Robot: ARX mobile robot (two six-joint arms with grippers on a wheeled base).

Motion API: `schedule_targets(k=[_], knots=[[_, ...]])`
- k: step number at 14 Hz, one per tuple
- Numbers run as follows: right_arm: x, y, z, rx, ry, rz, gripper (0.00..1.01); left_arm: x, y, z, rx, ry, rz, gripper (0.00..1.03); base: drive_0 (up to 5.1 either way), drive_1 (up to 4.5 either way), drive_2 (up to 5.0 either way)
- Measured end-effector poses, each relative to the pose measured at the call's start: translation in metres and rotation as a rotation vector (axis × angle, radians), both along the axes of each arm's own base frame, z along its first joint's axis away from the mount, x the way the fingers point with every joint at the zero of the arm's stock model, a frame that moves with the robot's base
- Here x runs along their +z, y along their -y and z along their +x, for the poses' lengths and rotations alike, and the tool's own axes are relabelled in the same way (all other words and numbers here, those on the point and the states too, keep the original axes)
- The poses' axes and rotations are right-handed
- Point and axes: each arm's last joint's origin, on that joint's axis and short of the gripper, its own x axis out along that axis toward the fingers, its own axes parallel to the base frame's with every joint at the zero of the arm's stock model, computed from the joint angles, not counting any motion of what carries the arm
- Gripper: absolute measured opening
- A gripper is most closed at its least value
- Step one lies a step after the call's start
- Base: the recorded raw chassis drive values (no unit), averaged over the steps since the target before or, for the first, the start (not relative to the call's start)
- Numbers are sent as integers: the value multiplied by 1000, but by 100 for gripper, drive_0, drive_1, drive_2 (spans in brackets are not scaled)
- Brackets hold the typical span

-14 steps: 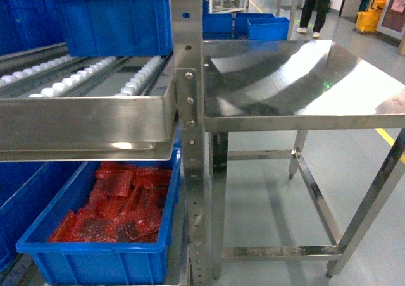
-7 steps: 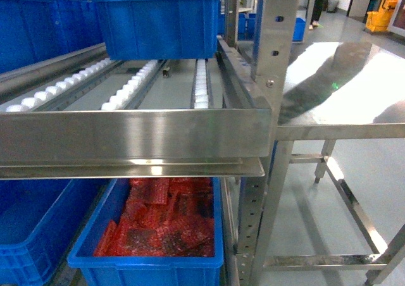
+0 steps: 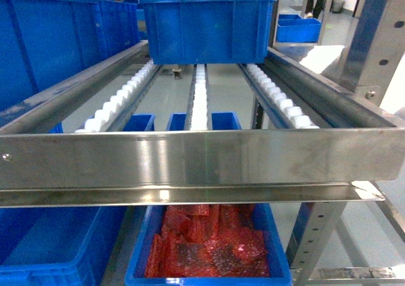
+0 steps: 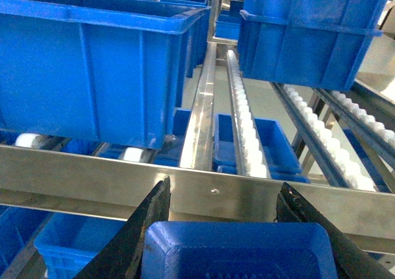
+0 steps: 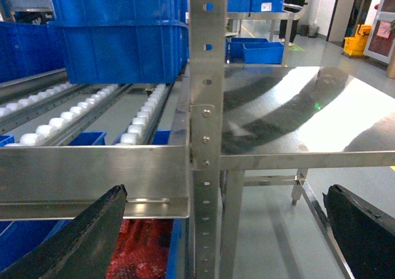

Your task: Pick blue part to blue bin on bottom shelf

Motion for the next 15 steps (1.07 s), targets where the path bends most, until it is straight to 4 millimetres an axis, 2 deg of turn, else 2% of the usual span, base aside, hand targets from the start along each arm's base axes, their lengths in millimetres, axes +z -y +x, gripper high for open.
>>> schedule_targets(k=[7,15], knots=[[0,0,0,0,1,0,98,0,0,0,0,-1,1,43,-475,209,286],[0,0,0,2,1,0,98,0,0,0,5,-1,-1,43,-4,-4,-4]])
